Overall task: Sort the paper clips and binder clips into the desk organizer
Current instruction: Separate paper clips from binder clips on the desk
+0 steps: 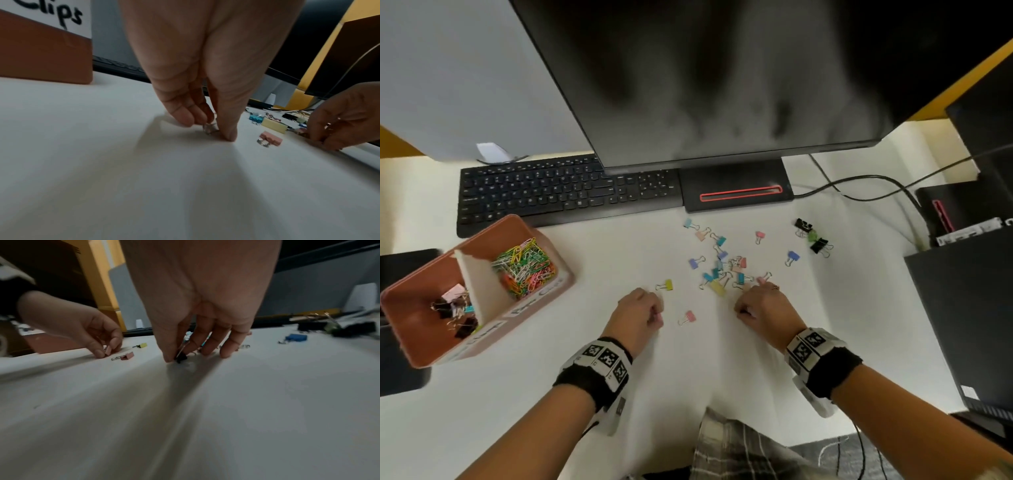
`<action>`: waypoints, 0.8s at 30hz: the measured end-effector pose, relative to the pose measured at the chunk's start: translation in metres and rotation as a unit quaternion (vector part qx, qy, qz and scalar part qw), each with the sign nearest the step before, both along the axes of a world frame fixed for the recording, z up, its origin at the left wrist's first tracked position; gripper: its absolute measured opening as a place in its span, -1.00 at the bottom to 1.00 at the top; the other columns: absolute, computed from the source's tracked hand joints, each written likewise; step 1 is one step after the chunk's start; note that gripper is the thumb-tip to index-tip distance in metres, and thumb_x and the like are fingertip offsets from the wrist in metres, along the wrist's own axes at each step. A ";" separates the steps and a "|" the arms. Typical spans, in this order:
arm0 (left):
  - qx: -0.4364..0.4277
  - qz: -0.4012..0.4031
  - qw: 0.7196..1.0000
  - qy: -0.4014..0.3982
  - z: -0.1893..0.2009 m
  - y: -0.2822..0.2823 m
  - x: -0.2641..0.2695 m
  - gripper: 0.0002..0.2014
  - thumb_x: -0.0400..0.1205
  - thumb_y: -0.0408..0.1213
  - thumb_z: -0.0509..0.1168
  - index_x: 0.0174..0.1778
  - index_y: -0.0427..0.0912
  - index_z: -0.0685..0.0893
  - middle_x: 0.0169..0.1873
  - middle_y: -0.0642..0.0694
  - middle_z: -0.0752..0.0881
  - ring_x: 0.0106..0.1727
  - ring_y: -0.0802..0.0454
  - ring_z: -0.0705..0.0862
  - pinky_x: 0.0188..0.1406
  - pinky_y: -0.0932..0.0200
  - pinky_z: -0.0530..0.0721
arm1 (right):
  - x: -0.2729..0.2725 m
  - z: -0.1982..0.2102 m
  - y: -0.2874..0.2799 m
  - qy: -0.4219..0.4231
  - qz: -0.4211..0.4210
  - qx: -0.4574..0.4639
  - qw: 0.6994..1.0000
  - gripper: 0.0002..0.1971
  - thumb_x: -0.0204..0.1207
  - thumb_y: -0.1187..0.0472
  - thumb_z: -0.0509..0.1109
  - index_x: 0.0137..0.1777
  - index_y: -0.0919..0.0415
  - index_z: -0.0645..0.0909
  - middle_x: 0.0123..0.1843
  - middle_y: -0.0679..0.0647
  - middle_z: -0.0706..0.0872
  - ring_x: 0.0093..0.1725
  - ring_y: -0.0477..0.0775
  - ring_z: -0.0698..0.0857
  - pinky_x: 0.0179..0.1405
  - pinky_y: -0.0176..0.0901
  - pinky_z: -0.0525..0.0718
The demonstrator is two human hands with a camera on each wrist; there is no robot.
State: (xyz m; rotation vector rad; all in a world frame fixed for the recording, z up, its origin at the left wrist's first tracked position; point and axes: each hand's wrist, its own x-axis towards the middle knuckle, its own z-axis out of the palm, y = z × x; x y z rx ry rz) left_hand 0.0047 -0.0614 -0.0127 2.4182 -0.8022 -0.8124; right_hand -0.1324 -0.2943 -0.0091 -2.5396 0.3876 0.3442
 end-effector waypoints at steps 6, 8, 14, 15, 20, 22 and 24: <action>-0.042 0.081 0.994 0.053 0.010 -0.014 0.018 -0.62 0.41 -0.45 0.48 0.11 -0.10 0.62 -0.04 -0.02 0.49 -0.33 0.17 0.60 -0.25 0.61 0.45 | 0.034 0.016 -0.008 0.005 0.037 0.128 0.991 -0.65 0.45 0.37 0.39 0.23 0.13 0.63 0.21 0.09 0.58 0.02 -0.10 0.53 0.23 -0.07 0.60; -0.028 0.070 0.995 0.069 0.011 -0.025 0.022 -0.48 0.43 -0.45 0.47 0.29 -0.06 0.55 0.08 -0.04 0.44 -0.31 0.09 0.65 -0.22 0.61 0.44 | 0.050 0.020 -0.008 0.050 0.086 0.123 0.987 -0.48 0.46 0.41 0.37 0.40 0.05 0.48 0.37 0.05 0.40 0.04 -0.11 0.47 0.24 -0.16 0.56; -0.015 0.052 0.997 0.054 0.003 -0.043 0.028 -0.70 0.43 -0.50 0.44 0.05 -0.21 0.66 -0.03 -0.04 0.46 -0.11 -0.06 0.63 0.08 0.15 0.66 | 0.081 0.013 -0.009 0.096 0.166 0.047 0.980 -0.41 0.47 0.36 0.40 0.49 0.07 0.39 0.36 0.12 0.39 0.11 0.16 0.60 0.22 -0.01 0.58; -0.005 0.046 0.998 0.041 0.003 -0.045 0.028 -0.73 0.42 -0.48 0.45 0.01 -0.20 0.66 -0.05 -0.03 0.47 -0.12 -0.06 0.63 0.06 0.11 0.66 | 0.083 0.011 -0.009 0.092 0.163 0.052 0.981 -0.43 0.47 0.34 0.41 0.48 0.08 0.40 0.33 0.12 0.41 0.10 0.17 0.61 0.18 0.01 0.60; 0.051 0.035 0.998 -0.012 0.005 -0.045 0.025 -0.82 0.48 -0.31 0.40 -0.19 -0.03 0.49 -0.25 0.02 0.59 -0.15 -0.03 0.54 -0.11 0.15 0.52 | 0.085 0.007 -0.008 0.075 0.152 0.064 0.983 -0.50 0.47 0.31 0.41 0.42 0.10 0.44 0.27 0.14 0.44 0.03 0.20 0.65 0.15 0.03 0.64; 0.038 0.037 0.999 0.006 0.006 -0.042 0.024 -0.79 0.48 -0.31 0.40 -0.23 -0.03 0.46 -0.32 0.04 0.58 -0.22 0.02 0.53 -0.27 0.31 0.45 | 0.083 0.007 -0.007 0.066 0.138 0.075 0.985 -0.53 0.47 0.36 0.37 0.39 0.12 0.47 0.29 0.14 0.45 0.05 0.19 0.65 0.16 -0.03 0.64; 0.003 0.029 0.997 0.067 0.009 -0.041 0.021 -0.77 0.47 -0.32 0.43 -0.19 0.00 0.49 -0.35 0.09 0.57 -0.32 0.14 0.55 -0.35 0.50 0.44 | 0.081 0.006 -0.006 0.055 0.126 0.076 0.988 -0.55 0.46 0.40 0.32 0.36 0.15 0.49 0.29 0.14 0.45 0.09 0.20 0.63 0.17 -0.04 0.64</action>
